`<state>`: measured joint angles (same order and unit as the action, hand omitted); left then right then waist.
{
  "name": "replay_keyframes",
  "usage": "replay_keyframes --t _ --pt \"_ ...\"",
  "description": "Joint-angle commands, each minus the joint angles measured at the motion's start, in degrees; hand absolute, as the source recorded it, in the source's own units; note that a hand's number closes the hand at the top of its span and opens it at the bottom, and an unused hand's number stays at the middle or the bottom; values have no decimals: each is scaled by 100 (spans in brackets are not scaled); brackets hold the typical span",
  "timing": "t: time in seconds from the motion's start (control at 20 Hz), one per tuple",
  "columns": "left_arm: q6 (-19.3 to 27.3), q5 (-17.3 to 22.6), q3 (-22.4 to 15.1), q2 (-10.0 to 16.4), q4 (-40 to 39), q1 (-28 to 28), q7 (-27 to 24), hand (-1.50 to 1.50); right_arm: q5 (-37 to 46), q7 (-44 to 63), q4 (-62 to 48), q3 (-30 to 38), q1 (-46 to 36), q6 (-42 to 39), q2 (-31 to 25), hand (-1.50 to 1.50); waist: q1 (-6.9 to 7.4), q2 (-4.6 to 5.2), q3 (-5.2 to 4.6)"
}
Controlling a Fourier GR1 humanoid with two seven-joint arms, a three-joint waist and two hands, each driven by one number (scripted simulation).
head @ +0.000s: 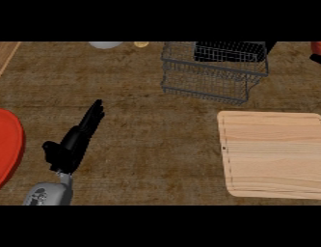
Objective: Pick the squash from the cutting board and place it in the tiered basket
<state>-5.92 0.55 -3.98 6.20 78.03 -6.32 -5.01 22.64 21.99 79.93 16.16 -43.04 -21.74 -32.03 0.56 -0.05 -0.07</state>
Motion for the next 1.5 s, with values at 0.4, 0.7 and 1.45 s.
replay_keyframes --t 0.4,0.7,1.45 --pt "-27 -107 -116 -60 266 139 112 0 502 342 -2656 -538 -2478 525 604 150 120 41 4" --pt "-139 -31 64 -79 -348 -197 -87 0 946 44 -3619 -881 -2812 1300 1380 150 91 56 3" --pt "-135 -87 6 -35 274 120 186 0 528 -497 -5576 -195 -3791 1883 1999 150 165 57 6"
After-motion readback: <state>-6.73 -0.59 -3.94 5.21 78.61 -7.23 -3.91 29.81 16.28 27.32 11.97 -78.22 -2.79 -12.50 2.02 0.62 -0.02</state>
